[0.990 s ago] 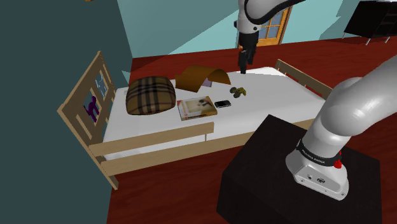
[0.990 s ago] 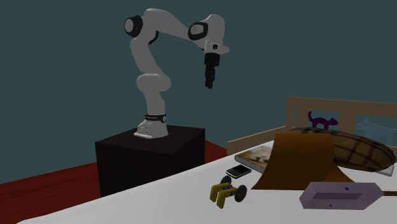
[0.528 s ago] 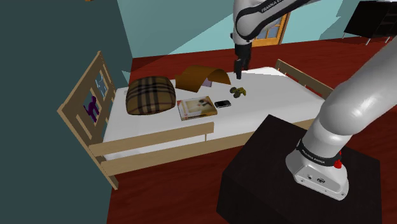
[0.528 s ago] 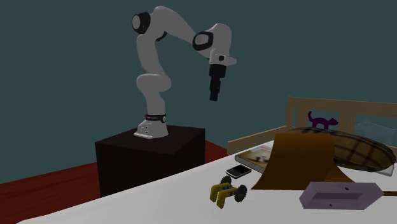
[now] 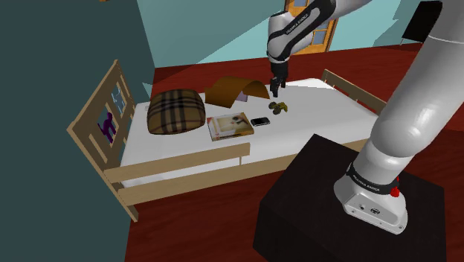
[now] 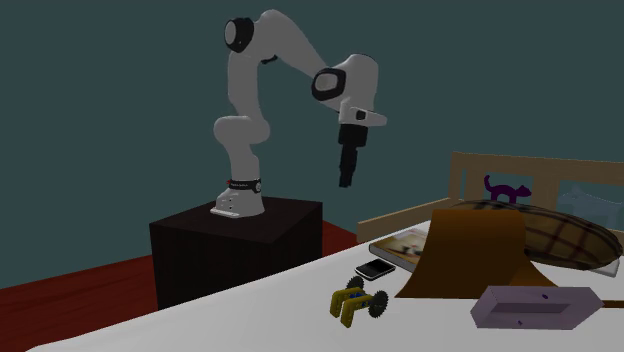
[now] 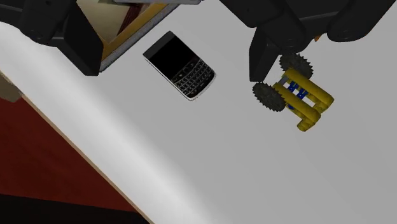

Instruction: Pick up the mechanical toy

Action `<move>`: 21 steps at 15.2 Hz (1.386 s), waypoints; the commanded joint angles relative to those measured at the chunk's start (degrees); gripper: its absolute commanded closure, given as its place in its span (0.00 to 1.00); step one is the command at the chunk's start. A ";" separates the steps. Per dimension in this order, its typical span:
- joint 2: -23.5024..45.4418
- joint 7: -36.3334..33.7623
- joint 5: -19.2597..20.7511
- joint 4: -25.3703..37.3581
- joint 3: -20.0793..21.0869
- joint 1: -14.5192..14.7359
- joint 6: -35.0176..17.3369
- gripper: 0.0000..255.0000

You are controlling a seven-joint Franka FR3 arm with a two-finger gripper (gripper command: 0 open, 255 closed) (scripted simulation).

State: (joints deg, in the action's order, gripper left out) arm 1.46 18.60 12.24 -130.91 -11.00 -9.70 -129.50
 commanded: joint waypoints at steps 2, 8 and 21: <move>6.44 2.07 -0.73 4.04 -1.07 -1.32 -2.65 0.00; 19.26 5.58 -3.03 13.67 -1.81 -4.32 -6.10 0.00; 43.44 10.27 -6.78 37.76 -1.00 -11.12 -6.65 0.00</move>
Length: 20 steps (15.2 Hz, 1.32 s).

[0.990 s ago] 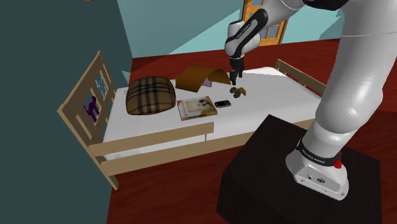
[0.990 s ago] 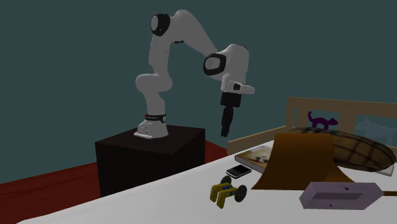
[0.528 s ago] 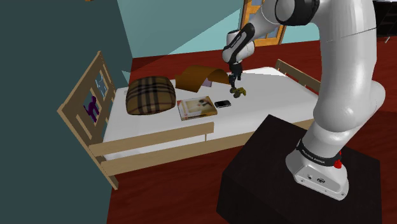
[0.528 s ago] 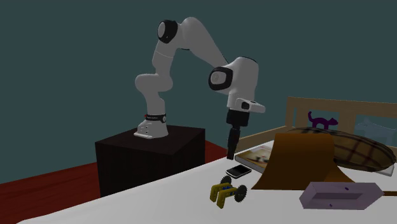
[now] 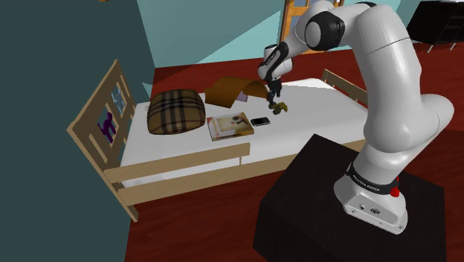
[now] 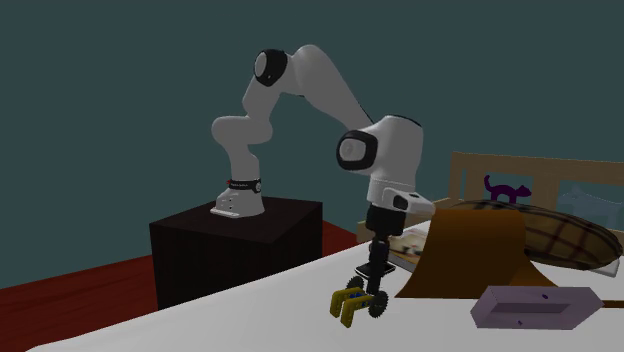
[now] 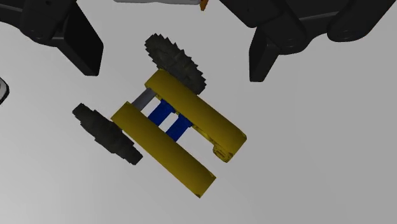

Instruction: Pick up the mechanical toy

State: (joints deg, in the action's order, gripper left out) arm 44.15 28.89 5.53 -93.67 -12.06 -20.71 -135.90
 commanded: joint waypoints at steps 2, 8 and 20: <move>1.93 -0.16 -0.14 0.85 0.16 -0.21 -1.09 0.00; 4.21 -0.38 -0.28 1.72 0.34 -0.42 -2.47 1.00; 2.27 -0.20 -0.16 0.93 0.18 -0.23 -1.34 1.00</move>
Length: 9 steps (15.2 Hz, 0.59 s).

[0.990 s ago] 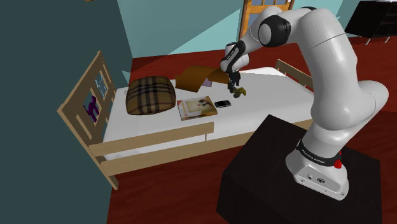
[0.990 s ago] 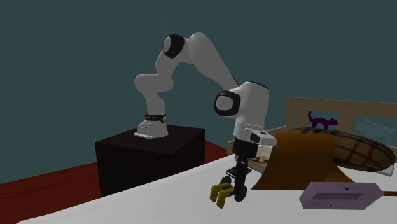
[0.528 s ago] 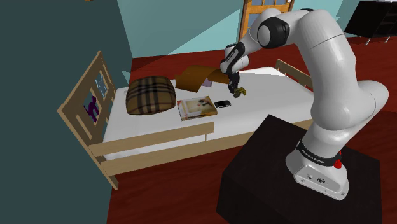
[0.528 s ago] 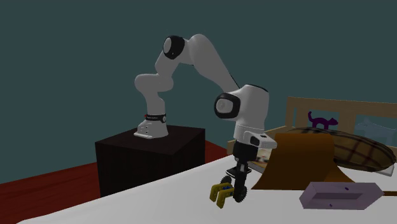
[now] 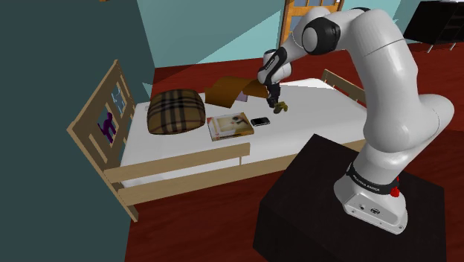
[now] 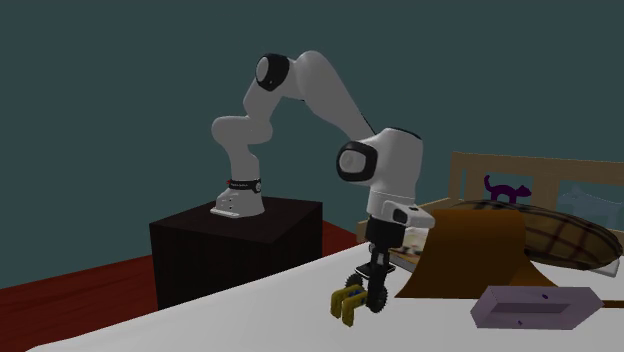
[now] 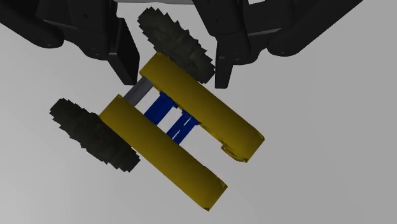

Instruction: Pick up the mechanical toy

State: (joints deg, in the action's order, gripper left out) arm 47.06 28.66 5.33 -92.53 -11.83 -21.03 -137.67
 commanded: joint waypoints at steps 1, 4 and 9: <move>-1.23 0.11 0.08 -0.37 -0.09 0.14 0.86 1.00; -2.98 0.31 0.19 -0.82 -0.24 0.29 2.13 1.00; -5.76 0.66 0.38 -1.31 -0.47 0.53 4.39 1.00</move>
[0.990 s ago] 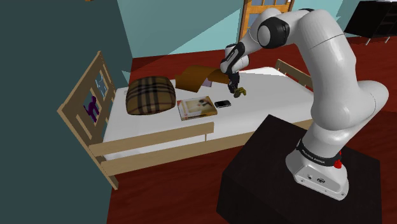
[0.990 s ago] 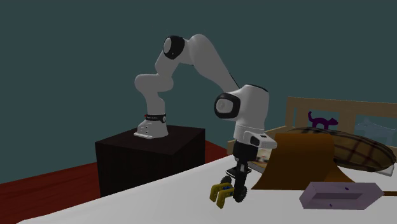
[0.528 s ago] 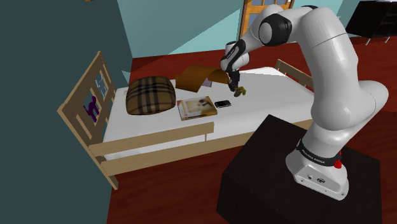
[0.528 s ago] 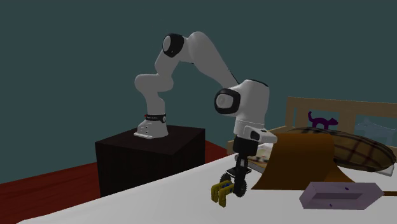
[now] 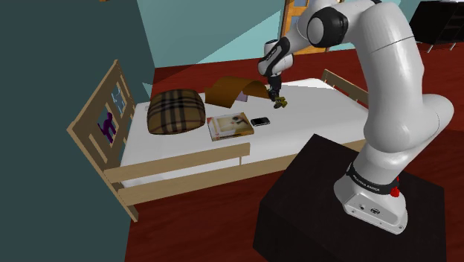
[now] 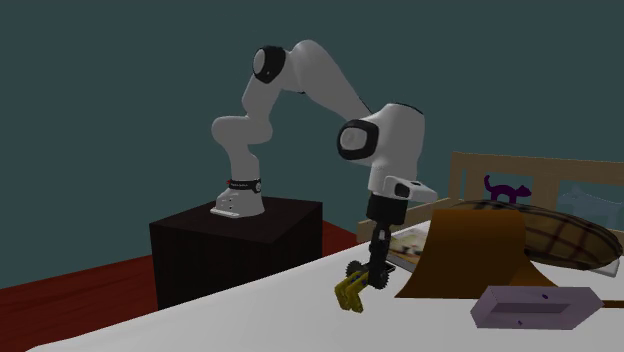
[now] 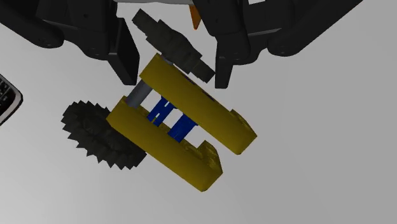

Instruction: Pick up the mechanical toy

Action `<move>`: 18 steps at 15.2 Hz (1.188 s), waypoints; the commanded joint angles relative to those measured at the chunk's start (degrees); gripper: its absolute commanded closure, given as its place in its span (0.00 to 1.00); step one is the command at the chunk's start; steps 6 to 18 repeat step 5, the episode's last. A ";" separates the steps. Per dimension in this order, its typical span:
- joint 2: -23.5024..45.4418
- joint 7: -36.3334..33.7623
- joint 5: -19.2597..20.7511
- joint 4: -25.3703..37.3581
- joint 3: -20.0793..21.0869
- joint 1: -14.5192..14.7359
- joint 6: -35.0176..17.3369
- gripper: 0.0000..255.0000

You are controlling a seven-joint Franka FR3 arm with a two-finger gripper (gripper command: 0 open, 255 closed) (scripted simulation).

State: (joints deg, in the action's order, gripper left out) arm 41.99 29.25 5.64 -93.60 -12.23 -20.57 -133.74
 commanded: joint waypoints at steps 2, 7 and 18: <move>-1.76 0.21 0.14 -0.33 -0.15 0.16 1.40 1.00; -2.36 0.29 0.18 -0.37 -0.20 0.21 1.96 1.00; -2.36 0.29 0.18 -0.37 -0.20 0.21 1.96 1.00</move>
